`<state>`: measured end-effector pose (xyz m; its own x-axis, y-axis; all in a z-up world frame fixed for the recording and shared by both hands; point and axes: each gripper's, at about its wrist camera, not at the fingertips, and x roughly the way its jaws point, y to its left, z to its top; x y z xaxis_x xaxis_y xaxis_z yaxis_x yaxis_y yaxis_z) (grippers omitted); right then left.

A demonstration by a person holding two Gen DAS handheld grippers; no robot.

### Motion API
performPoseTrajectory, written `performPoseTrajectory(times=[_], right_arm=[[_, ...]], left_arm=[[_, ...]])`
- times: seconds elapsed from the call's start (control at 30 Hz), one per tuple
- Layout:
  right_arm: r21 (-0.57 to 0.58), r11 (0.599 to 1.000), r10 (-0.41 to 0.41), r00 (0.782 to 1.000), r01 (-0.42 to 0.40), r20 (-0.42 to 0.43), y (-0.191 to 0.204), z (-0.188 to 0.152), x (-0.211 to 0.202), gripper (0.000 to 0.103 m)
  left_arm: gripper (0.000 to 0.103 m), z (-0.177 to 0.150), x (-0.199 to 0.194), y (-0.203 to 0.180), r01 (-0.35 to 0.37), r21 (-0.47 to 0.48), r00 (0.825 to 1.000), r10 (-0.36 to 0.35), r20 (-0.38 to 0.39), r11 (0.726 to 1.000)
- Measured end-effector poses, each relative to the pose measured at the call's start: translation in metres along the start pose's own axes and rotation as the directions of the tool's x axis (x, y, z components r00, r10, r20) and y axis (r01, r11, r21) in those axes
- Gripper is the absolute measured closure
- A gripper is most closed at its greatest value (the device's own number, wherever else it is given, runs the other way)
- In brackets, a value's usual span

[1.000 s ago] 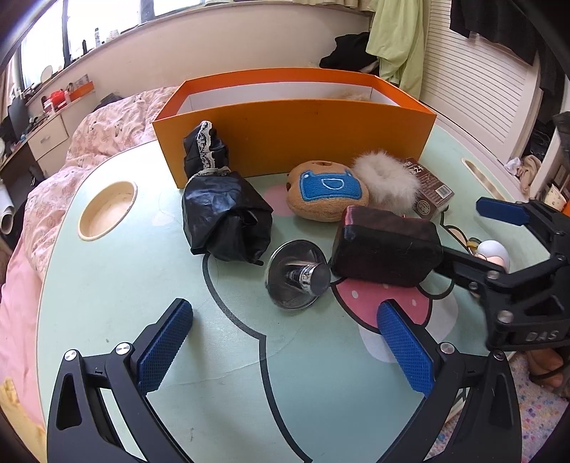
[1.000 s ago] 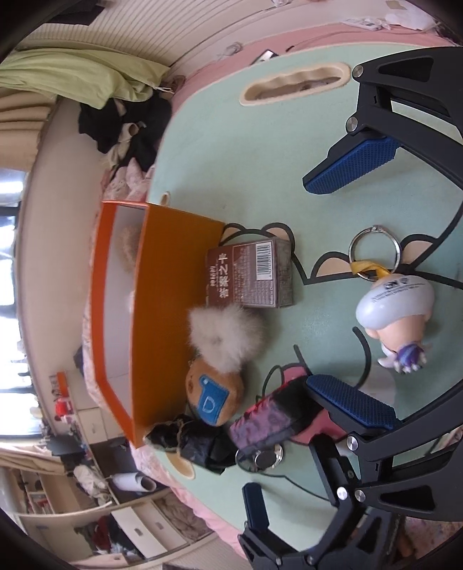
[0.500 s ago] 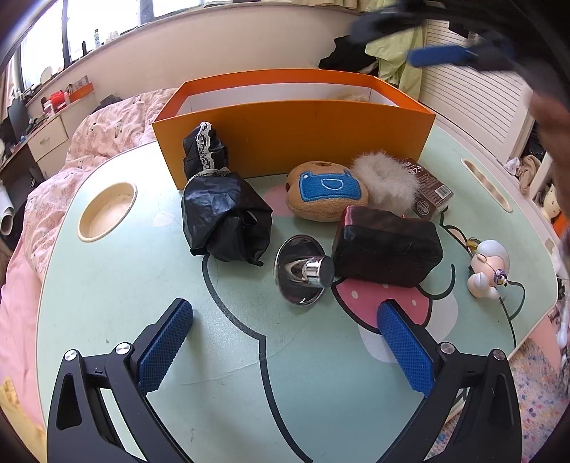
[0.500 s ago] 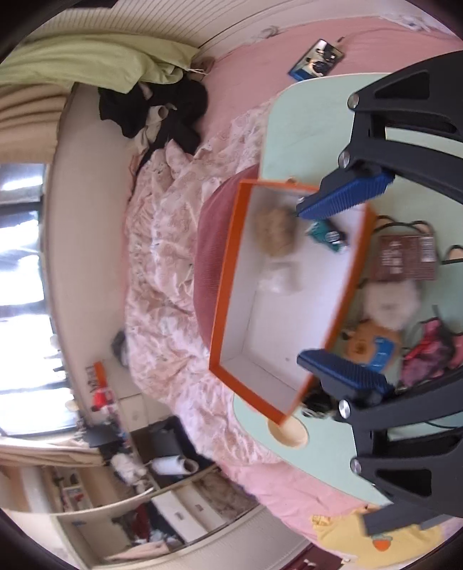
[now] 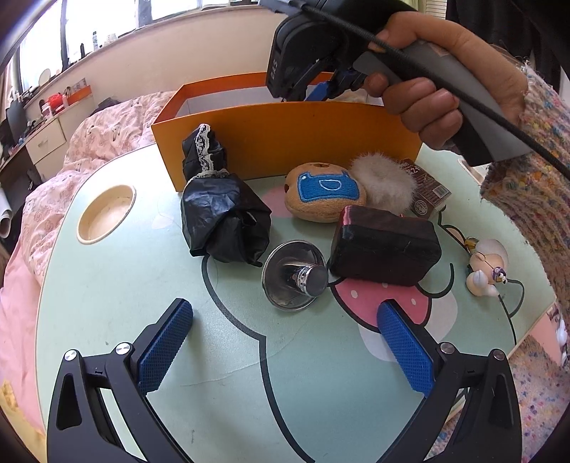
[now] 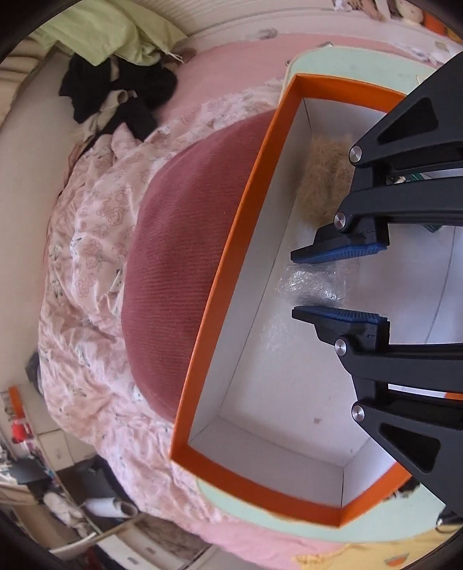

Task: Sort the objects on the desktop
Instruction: 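Lift the plastic bag out and set it beside the figure with the right gripper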

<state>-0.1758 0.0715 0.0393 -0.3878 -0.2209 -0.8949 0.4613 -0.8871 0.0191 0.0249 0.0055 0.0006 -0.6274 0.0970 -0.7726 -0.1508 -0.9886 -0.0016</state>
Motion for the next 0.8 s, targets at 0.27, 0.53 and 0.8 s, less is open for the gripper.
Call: performPoseTrajectory(times=[0.27, 0.53, 0.8], right_arm=[[0.026, 0.99, 0.132, 0.968, -0.141, 0.214, -0.007, -0.046, -0.09, 0.081], [0.026, 0.954, 0.292, 0.947, -0.298, 0.137, -0.03, -0.13, -0.116, 0.08], [0.089, 0.935, 0.334, 0.936, -0.344, 0.107, -0.033, -0.163, -0.093, 0.056]], left_arm=[[0.0, 0.0, 0.0, 0.0, -0.001, -0.001, 1.0, 0.001, 0.0, 1.0], [0.0, -0.001, 0.0, 0.001, -0.001, -0.001, 1.0, 0.001, 0.0, 1.0], [0.0, 0.0, 0.0, 0.001, -0.002, 0.0, 1.0, 0.002, -0.001, 1.0]])
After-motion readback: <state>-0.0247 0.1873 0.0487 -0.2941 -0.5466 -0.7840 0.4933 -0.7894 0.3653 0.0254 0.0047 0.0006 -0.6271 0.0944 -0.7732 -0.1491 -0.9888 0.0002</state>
